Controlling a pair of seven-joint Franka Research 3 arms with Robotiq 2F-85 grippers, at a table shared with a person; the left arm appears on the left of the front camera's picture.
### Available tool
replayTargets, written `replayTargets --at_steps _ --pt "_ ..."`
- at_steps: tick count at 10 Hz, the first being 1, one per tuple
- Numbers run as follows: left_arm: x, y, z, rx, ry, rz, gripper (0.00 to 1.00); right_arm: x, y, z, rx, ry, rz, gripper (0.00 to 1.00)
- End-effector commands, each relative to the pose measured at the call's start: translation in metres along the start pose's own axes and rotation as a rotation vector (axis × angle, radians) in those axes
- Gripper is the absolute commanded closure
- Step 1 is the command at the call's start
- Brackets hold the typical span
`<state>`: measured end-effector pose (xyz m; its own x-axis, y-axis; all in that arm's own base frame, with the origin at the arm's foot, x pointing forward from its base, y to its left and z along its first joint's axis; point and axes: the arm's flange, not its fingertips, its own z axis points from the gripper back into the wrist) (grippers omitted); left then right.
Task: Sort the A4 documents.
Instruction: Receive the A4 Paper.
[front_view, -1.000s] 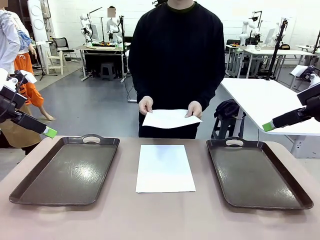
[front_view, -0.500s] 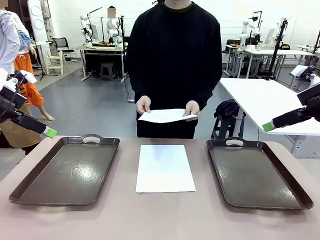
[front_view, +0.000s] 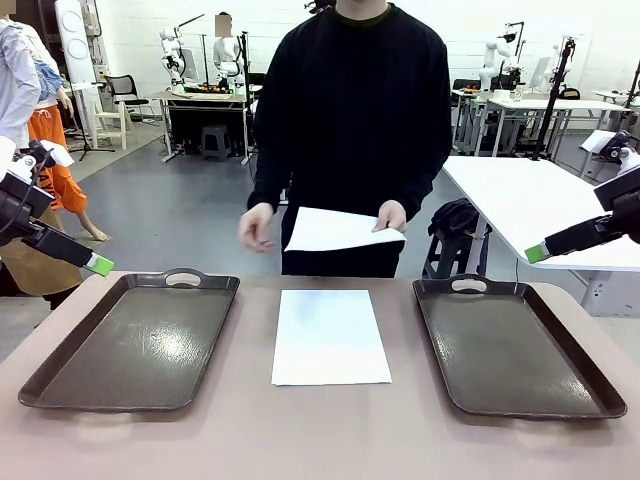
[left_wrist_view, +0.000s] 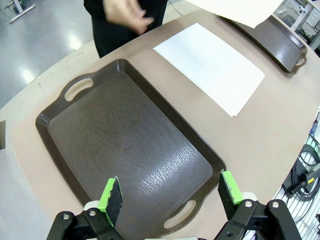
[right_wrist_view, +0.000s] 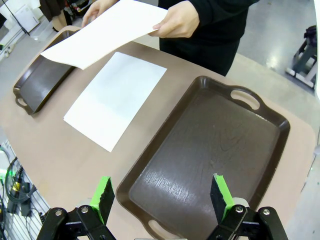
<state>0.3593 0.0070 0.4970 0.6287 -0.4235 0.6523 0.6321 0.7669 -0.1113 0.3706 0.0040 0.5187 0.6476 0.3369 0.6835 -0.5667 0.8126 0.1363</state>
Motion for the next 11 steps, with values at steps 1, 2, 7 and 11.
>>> replayTargets --at_steps 1,2,7,11 --pt "-0.0011 0.0023 -0.0011 -0.011 -0.005 -0.006 0.00 -0.0002 -0.0001 -0.0009 0.016 -0.005 -0.001 0.00" --pt "-0.0011 0.0023 -0.0011 -0.011 -0.005 -0.006 0.00 -0.0002 -0.0001 -0.0009 0.016 -0.005 -0.001 0.00" --pt "-0.0011 0.0023 -0.0011 -0.011 -0.005 -0.006 0.00 -0.0002 -0.0001 -0.0009 0.016 -0.005 -0.001 0.00" --pt "-0.0011 0.0023 -0.0011 -0.011 -0.005 -0.006 0.00 -0.0002 -0.0001 -0.0009 0.016 -0.005 -0.001 0.00"
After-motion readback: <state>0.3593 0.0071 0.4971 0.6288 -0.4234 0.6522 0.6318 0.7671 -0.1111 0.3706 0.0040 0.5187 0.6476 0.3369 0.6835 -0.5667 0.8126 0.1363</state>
